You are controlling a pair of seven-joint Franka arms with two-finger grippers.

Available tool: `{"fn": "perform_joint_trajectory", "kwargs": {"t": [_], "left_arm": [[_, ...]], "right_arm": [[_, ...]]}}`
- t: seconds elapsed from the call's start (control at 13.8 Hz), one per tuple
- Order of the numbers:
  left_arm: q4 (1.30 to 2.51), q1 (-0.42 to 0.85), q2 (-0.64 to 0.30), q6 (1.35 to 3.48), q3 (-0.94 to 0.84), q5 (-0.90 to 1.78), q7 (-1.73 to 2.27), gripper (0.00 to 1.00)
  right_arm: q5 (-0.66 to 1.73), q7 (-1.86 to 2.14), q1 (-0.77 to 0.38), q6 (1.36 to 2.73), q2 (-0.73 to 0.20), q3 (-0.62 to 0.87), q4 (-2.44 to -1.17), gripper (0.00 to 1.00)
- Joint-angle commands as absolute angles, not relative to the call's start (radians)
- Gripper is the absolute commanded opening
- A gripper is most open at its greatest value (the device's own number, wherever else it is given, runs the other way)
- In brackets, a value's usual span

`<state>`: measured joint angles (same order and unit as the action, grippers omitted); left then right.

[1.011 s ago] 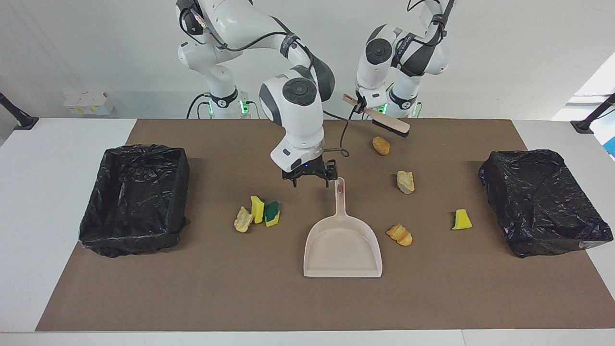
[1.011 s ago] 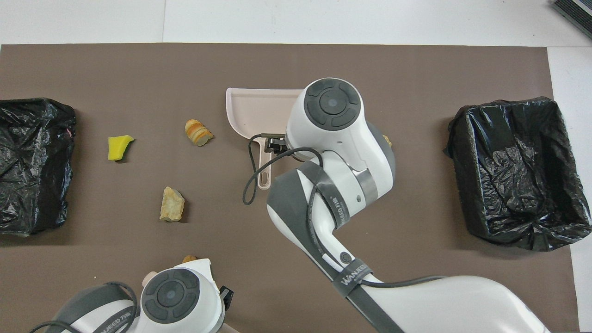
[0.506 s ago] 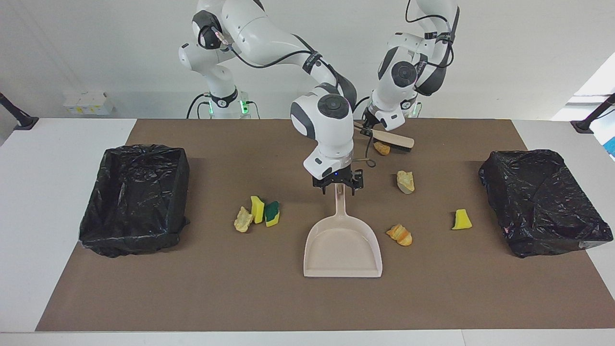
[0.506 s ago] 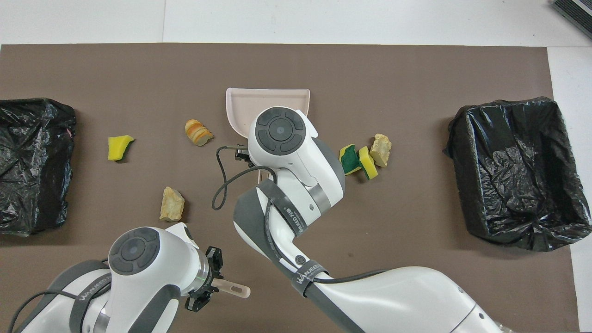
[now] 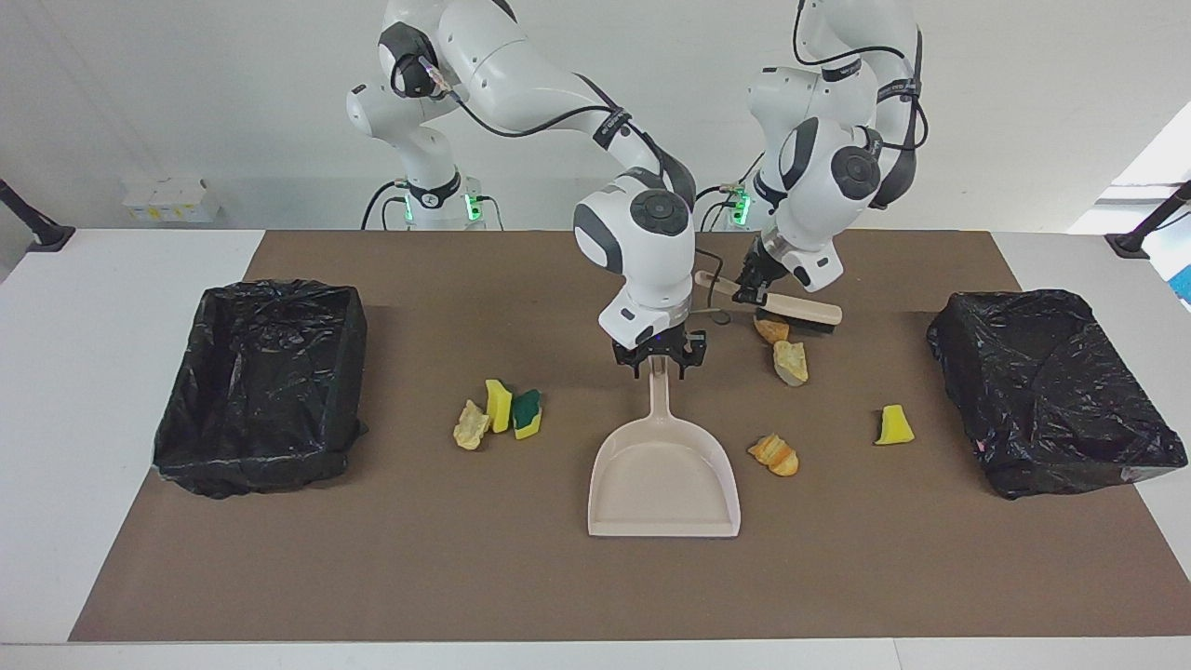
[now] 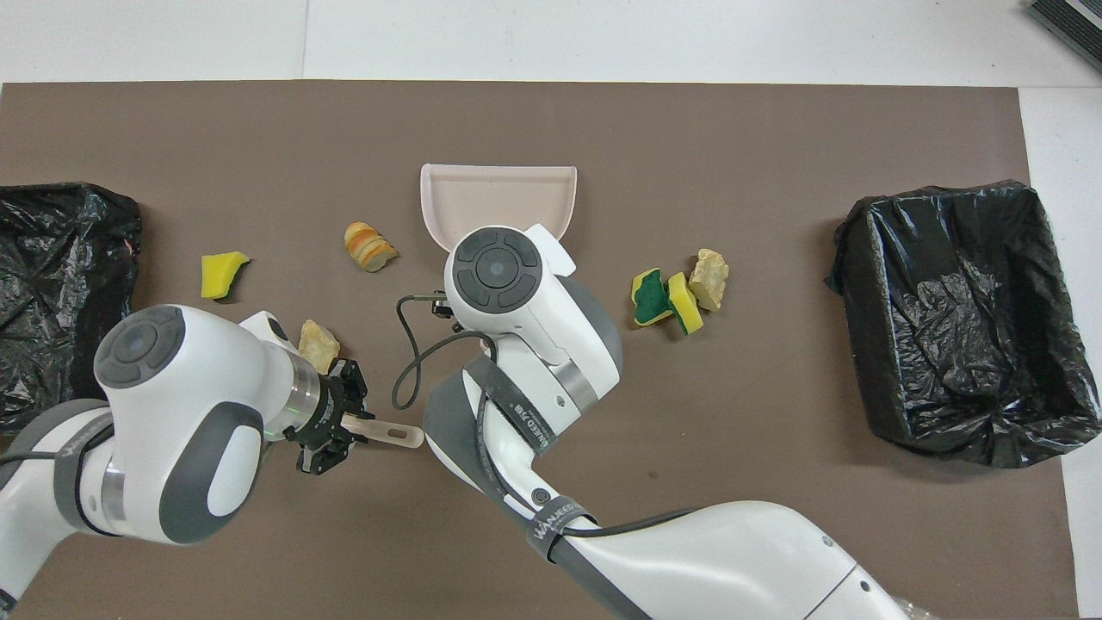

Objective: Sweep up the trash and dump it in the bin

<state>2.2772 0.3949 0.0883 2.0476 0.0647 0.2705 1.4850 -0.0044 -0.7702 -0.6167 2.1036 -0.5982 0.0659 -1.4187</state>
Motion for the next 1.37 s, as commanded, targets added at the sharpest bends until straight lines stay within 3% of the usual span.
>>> {"fn": "perform_joint_trajectory", "kwargs": {"t": [0.0,0.07,0.14,0.51,0.72,1.3], "left_arm": [[2.174,0.344,0.003,2.071,0.054,0.281,1.376,0.0],[2.136,0.322,-0.02,2.06,0.054,0.275,1.338,0.0],[2.096,0.321,-0.041,2.042,0.055,0.265,1.306,0.0],[1.96,0.244,-0.06,1.899,0.057,0.235,1.027,0.0],[1.965,0.213,-0.06,1.905,0.058,0.16,0.925,0.0],[2.083,0.052,-0.034,1.948,0.061,-0.015,0.136,0.0]], "right_arm": [[-0.06,-0.782,-0.618,2.137,-0.591,0.066,-1.451,0.48],[-0.087,-0.77,-0.62,2.129,-0.589,0.066,-1.451,0.18],[-0.103,-0.764,-0.623,2.12,-0.584,0.066,-1.447,0.0],[-0.117,-0.663,-0.577,2.108,-0.551,0.064,-1.428,0.0],[-0.097,-0.432,-0.569,2.056,-0.499,0.066,-1.448,0.0],[-0.041,0.5,-0.421,1.75,-0.394,0.064,-1.453,0.0]]}}
